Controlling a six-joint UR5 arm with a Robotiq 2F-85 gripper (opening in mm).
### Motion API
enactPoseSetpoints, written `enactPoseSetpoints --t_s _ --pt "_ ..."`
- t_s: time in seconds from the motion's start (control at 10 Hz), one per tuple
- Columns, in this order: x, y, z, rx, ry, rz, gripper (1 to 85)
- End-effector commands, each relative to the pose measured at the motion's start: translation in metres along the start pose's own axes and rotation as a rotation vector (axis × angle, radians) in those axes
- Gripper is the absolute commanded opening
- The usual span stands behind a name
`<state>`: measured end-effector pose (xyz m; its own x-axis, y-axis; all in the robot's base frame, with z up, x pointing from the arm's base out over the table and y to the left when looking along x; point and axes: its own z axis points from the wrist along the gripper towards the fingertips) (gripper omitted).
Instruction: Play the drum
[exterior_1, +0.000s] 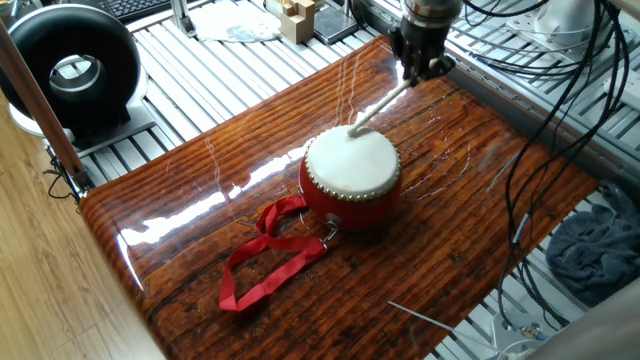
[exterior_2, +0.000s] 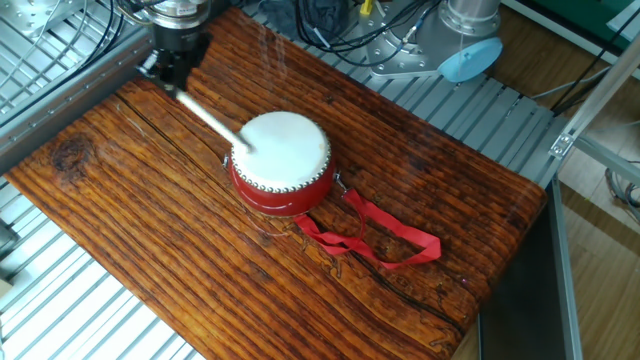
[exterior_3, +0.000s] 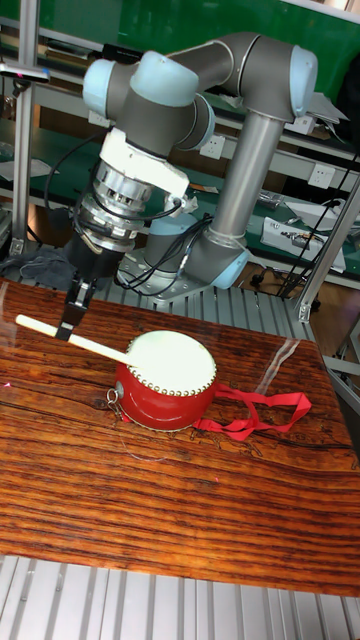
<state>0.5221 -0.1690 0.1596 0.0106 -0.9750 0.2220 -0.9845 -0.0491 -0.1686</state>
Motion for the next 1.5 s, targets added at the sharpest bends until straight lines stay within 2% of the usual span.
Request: enactPoseSetpoints --t_s 0.0,0.2,0.4,0.5,0.7,1.0,1.3,1.4 --pt "0.002 -0.005 -0.002 0.024 0.004 -0.009 1.0" --pt "0.002 -0.005 -0.002 0.024 -0.012 0.035 1.0" --pt "-0.014 0.012 -0.001 -0.047 -0.090 0.132 1.0" --pt "-0.018 0.015 0.000 -0.061 -0.112 0.161 1.0" --pt "-0.020 0.016 0.005 -0.068 -0.129 0.226 1.0" --pt "-0.027 0.026 0.002 -0.123 -0.162 0.366 1.0" --pt "-0.030 0.031 0.000 -0.157 -0.159 0.523 1.0" --pt "-0.033 0.033 -0.001 -0.178 -0.162 0.615 1.0"
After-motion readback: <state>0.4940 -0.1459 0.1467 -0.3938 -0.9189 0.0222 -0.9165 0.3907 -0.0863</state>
